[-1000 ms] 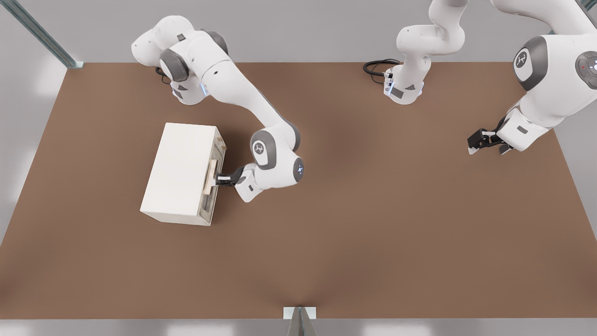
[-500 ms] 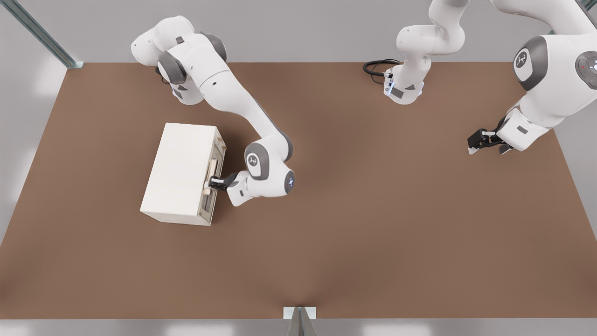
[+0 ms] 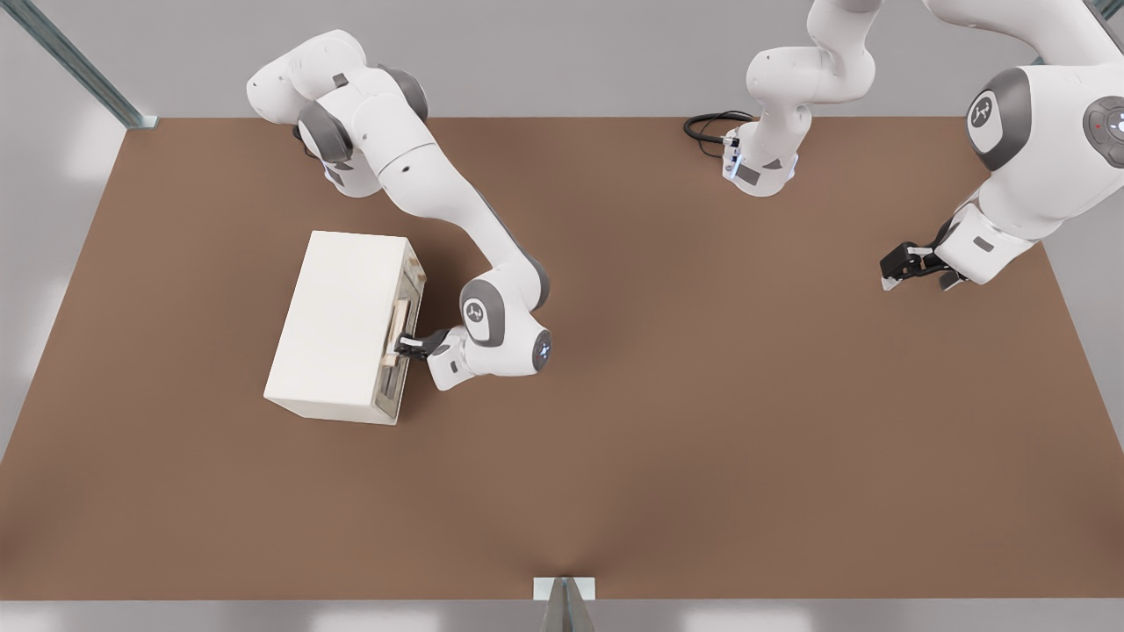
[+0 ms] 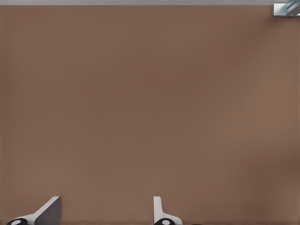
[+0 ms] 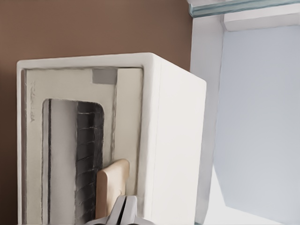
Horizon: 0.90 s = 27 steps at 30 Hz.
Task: Keep left arm still and open the oven door with right arm
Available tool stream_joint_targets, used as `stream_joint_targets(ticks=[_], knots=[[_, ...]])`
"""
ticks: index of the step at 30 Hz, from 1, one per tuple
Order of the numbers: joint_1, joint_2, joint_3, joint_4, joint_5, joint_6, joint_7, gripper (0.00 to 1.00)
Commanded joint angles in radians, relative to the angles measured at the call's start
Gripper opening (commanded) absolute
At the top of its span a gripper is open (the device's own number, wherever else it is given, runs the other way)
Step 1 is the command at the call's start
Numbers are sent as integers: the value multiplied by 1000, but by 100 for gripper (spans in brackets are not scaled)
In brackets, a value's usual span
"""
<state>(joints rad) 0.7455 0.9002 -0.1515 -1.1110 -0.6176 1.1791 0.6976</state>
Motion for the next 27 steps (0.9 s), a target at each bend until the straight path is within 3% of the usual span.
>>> stream_joint_targets(ticks=[1,11,16,17,19,20,21,22,23,24,27], knots=[[0,0,0,0,1,10,65,0],[8,6,7,0,1,28,65,0],[20,3,132,117,27,96,62,0],[20,2,130,146,120,160,72,0],[-73,-93,136,158,318,231,34,14],[-218,-188,138,154,507,192,-156,14],[-311,-271,138,125,564,169,-286,29],[-377,-345,138,89,562,197,-449,70],[-486,-501,139,-59,579,238,-549,100],[-575,-586,139,-202,579,240,-578,100],[-612,-636,121,-153,576,249,-601,100]])
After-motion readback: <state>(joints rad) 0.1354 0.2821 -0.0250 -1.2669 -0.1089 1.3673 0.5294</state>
